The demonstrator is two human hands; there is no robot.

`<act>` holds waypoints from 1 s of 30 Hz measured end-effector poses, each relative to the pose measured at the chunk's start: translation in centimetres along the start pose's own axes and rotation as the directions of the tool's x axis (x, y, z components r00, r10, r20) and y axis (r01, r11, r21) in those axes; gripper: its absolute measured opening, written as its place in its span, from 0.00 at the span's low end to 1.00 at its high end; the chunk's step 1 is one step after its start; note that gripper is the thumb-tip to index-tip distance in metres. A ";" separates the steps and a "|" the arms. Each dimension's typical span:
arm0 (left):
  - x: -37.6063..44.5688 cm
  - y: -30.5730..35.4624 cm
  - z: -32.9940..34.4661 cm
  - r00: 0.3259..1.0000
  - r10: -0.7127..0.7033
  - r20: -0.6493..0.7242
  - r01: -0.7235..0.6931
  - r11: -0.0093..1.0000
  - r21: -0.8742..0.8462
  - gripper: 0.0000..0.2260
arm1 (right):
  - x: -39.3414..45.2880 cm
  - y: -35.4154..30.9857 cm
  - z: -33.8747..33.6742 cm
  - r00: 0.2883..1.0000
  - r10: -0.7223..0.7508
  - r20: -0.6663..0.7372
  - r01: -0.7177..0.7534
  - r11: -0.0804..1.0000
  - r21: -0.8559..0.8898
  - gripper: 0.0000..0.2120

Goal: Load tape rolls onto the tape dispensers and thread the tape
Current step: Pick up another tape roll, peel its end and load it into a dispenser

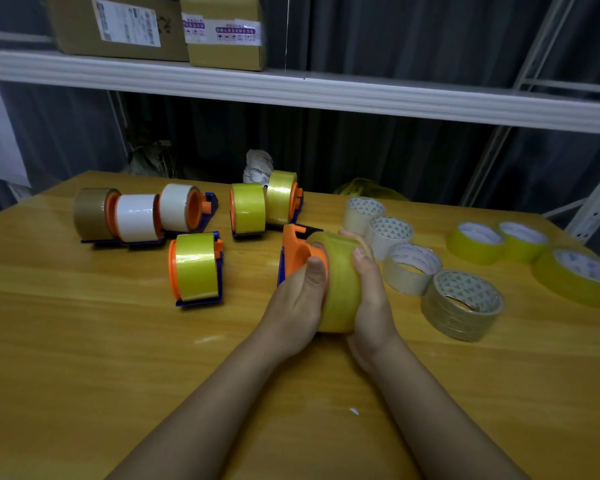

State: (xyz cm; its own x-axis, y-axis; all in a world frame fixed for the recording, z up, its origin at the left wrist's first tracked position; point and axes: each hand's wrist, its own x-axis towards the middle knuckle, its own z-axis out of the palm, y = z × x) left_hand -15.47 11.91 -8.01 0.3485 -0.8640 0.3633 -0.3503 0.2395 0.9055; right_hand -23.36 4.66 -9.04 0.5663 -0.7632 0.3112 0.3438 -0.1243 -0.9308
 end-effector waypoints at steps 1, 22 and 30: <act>0.0 -0.2 -0.1 1.000 0.006 0.017 -0.006 1.000 0.027 0.39 | 0.0 -0.1 -0.1 1.000 0.010 0.005 -0.010 1.000 0.027 0.20; 0.0 1.6 -0.1 0.995 -0.098 0.006 0.099 0.991 -0.093 0.25 | -0.2 -0.8 0.6 0.998 -0.069 0.007 0.070 0.994 -0.088 0.22; -0.2 1.5 -0.4 1.000 -0.003 0.031 0.004 1.000 -0.031 0.26 | -0.1 -1.0 0.3 0.992 0.124 -0.005 -0.125 0.992 -0.017 0.23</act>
State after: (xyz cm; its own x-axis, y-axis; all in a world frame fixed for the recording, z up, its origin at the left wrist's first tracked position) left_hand -15.67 12.61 -6.58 0.3222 -0.8781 0.3539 -0.3221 0.2498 0.9131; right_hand -23.51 5.08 -8.03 0.6012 -0.7757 0.1920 0.2577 -0.0392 -0.9654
